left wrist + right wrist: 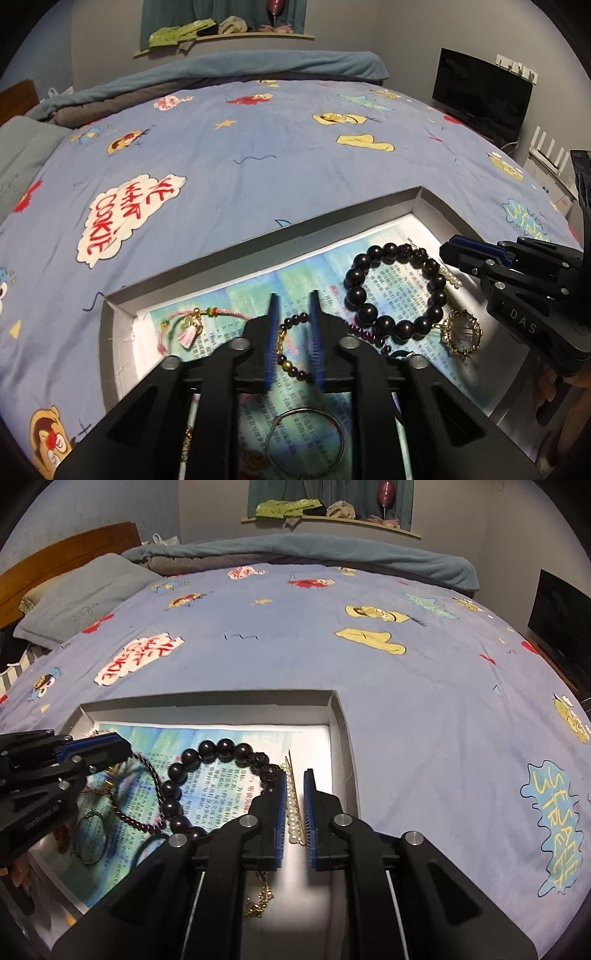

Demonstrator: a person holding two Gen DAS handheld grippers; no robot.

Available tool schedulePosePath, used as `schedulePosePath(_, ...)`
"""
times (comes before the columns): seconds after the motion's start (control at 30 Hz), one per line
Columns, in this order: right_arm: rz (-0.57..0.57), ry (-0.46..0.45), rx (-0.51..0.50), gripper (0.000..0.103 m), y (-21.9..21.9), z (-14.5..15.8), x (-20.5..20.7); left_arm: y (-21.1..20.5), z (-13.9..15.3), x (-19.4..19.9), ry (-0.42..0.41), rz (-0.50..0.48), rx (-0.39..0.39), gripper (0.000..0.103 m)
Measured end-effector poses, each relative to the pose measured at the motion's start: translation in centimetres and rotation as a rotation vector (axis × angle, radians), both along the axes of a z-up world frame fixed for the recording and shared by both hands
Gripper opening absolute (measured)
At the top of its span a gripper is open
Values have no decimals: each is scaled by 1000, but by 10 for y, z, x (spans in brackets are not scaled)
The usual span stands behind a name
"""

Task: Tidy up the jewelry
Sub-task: 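Carry bead bracelet and pearl pin into the grey box and open both tools, then move both open tools back to the key ring and blue bracelet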

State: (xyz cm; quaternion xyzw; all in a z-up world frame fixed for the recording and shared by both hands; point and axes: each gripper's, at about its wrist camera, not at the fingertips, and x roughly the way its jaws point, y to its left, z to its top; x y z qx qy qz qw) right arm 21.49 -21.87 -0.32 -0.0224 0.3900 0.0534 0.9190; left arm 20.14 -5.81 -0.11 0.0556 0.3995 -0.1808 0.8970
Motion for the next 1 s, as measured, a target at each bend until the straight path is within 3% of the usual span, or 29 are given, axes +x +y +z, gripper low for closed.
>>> schedulePosePath(0.03,2,-7,4,15,0,2,-2,0,1,-1,-9,3,2,33)
schedulePosePath(0.13,16,-30,13,23,2,8,-9,1,5,-7,-41,18,22,34)
schedulePosePath(0.3,7,-72,42,25,-1,22,-23,9,12,-15,-59,40,26,35)
schedulePosePath(0.37,-2,-90,71,37,-5,29,-29,14,17,-21,-69,53,23,40)
schedulePosePath(0.47,-8,-105,76,47,-5,35,-36,19,22,-32,-90,66,40,47)
schedulePosePath(0.5,-11,-112,83,50,-5,38,-39,22,24,-38,-99,77,47,54)
schedulePosePath(0.57,-16,-126,90,69,-5,42,-45,27,26,-44,-105,93,55,64)
schedulePosePath(0.6,-17,-135,90,73,-5,43,-48,31,28,-48,-110,102,55,69)
schedulePosePath(0.7,-24,-151,89,77,-5,47,-56,40,33,-56,-123,125,49,75)
schedulePosePath(0.77,-35,-163,103,87,-7,50,-60,48,38,-64,-144,146,53,80)
schedulePosePath(1.0,-54,-190,127,98,-6,62,-72,65,56,-85,-157,181,27,86)
